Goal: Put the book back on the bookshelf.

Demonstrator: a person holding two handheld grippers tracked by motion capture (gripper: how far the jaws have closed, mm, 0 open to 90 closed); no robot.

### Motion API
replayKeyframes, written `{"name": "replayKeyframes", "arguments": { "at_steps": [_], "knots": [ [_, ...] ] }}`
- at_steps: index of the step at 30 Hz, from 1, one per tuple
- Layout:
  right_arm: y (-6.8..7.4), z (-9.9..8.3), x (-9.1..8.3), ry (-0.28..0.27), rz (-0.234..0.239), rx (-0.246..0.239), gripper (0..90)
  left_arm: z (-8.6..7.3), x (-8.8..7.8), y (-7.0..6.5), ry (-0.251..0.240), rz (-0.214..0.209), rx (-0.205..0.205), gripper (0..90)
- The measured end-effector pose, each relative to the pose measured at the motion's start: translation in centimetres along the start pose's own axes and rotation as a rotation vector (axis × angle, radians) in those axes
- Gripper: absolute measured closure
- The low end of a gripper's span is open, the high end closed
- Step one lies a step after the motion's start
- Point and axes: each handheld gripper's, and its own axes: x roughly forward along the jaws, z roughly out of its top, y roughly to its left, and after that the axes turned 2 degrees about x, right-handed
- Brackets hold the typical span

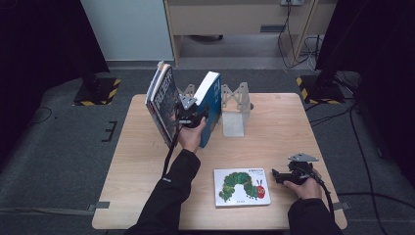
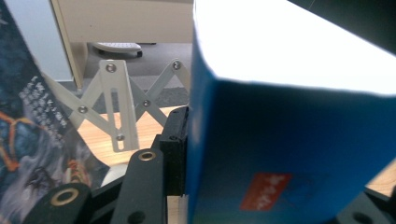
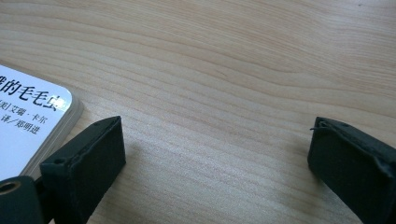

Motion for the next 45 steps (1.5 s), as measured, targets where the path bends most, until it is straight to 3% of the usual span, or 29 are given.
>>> {"name": "replayKeyframes", "arguments": {
  "at_steps": [5, 8, 16, 19, 24, 34, 42, 45],
  "knots": [
    [0.0, 0.0, 0.0, -0.002, -0.001, -0.001, 4.3, 0.2, 0.5, -0.2, 0.002, 0.002, 0.0, 58.5],
    [0.0, 0.0, 0.0, -0.002, 0.0, -0.002, 4.3, -0.1, 0.4, 0.0, -0.008, -0.02, 0.0, 56.7],
    [0.0, 0.0, 0.0, -0.002, 0.0, -0.003, 4.3, -1.8, -1.7, 0.8, -0.021, -0.064, 0.018, 51.4],
    [0.0, 0.0, 0.0, -0.002, 0.0, -0.004, 4.3, -2.3, -2.2, 1.1, -0.02, -0.089, 0.0, 53.1],
    [0.0, 0.0, 0.0, -0.002, 0.0, -0.002, 4.3, -2.1, -2.1, 0.6, -0.026, -0.045, 0.032, 57.2],
    [0.0, 0.0, 0.0, -0.002, 0.0, -0.002, 4.3, -1.5, -0.9, -0.2, -0.004, -0.028, 0.024, 57.4],
    [0.0, 0.0, 0.0, -0.001, 0.001, -0.002, 4.3, -1.6, -0.3, -0.7, -0.021, -0.056, 0.04, 53.4],
    [0.0, 0.0, 0.0, -0.001, 0.001, -0.002, 4.3, -2.0, -0.7, -0.5, -0.015, -0.089, 0.049, 53.1]
  ]
}}
